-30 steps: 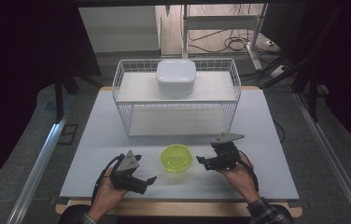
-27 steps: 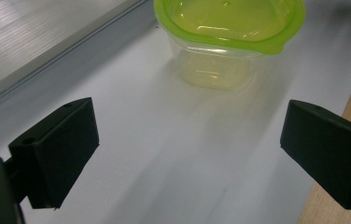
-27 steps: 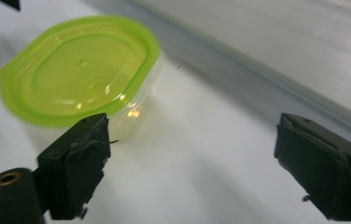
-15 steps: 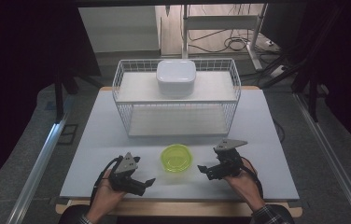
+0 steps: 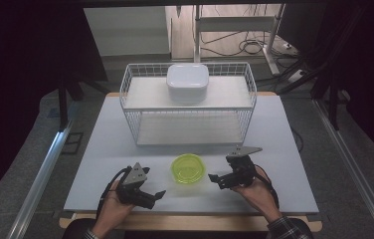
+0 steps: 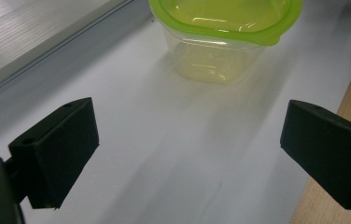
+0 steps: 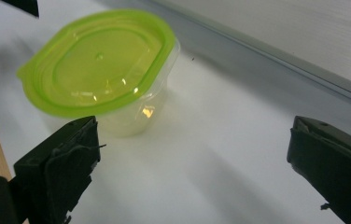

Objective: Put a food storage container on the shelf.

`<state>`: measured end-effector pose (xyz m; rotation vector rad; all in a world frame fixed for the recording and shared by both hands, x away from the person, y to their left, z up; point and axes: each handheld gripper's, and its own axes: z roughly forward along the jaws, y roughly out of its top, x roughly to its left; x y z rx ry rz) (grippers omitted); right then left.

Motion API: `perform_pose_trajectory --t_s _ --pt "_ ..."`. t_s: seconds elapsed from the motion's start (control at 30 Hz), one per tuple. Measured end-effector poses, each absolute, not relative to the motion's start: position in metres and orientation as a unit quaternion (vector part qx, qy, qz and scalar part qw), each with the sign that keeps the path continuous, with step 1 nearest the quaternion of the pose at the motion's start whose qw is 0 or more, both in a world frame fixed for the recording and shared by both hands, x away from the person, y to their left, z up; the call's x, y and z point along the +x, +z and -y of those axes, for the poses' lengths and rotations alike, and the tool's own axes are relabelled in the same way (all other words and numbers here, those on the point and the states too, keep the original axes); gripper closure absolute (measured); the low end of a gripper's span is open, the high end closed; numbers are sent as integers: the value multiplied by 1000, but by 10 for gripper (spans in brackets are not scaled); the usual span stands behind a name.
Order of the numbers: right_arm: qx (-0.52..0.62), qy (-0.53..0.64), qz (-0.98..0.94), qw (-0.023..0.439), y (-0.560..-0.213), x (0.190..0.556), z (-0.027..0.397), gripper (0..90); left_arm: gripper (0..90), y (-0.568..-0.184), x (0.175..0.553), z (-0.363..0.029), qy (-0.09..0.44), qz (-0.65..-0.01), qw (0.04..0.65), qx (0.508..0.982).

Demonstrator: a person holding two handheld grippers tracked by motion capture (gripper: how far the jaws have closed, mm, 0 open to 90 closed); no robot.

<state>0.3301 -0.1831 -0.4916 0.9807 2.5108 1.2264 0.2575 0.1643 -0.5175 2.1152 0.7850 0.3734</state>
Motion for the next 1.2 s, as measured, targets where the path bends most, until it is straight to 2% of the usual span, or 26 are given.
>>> perform_pose_trajectory --t_s 0.13,0.3,0.5,0.8,1.2 --pt "346 415 -838 71 -490 332 181 34 43 -518 258 -164 148 -312 415 842" --pt "343 419 -838 69 -485 333 176 148 43 -518 258 -164 148 -312 413 843" --pt "360 424 -831 34 -484 342 171 315 43 -518 258 -164 152 -313 411 843" --pt "382 436 -815 -3 -483 357 166 481 43 -518 258 -164 152 -312 409 844" --pt "404 435 -802 -71 -494 381 150 630 43 -518 258 -163 153 -311 410 844"
